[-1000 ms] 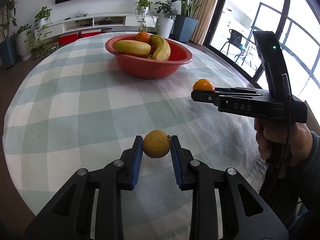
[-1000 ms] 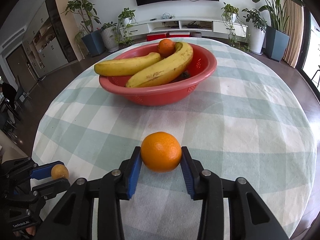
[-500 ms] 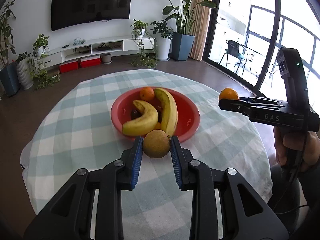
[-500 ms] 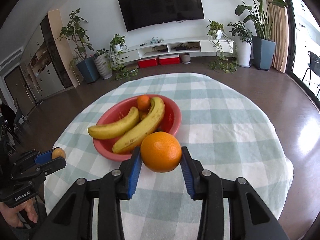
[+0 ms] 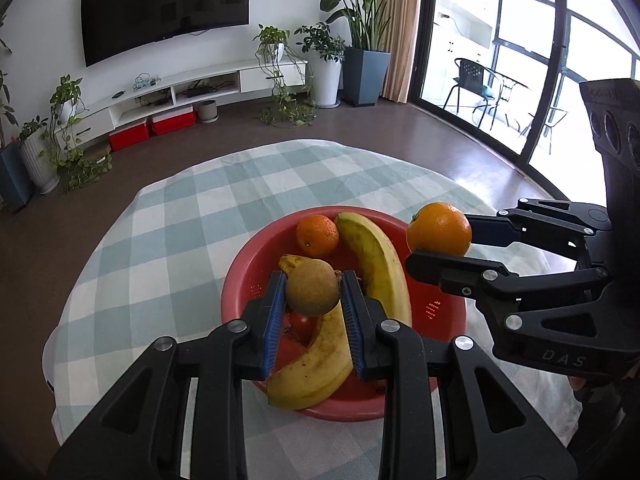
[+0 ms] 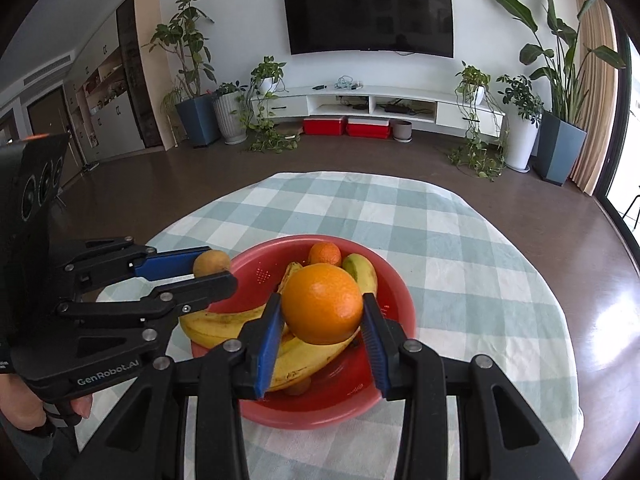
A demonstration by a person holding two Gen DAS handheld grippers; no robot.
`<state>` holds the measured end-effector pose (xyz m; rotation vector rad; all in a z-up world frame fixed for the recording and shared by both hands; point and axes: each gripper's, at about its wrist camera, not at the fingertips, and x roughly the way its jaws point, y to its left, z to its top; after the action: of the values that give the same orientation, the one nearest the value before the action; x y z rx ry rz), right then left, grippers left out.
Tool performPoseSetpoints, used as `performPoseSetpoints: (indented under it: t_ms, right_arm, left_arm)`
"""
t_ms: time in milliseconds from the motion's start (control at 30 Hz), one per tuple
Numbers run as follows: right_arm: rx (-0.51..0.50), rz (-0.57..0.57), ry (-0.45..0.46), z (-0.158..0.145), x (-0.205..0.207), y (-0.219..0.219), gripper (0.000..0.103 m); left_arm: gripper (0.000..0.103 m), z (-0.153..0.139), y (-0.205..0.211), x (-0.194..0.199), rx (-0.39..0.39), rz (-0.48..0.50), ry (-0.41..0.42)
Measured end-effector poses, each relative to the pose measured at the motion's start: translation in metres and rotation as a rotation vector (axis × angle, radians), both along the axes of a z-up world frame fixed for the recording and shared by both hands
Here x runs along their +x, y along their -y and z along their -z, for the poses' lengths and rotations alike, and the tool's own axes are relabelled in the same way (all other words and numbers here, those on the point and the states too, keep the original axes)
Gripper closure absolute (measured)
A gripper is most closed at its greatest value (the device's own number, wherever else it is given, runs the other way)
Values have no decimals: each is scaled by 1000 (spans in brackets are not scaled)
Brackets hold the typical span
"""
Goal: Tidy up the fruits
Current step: 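Carry the yellow fruit and the orange over the red bowl, then lower both fruits into the bowl and open both tools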
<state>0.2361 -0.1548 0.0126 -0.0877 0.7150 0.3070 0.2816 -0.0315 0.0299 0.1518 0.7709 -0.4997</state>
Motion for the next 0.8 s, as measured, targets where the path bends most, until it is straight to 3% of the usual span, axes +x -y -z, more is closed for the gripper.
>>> performPoseSetpoints:
  t_ms: [433,800]
  right_arm:
    - [-84,-25,-52,40,33,-16,62]
    - [-105,-40,-40,40,27,-18,61]
  left_arm:
    - [77,48,-7,31,-4,-18,-76]
    - [76,50,-9,29,3,-34,-71]
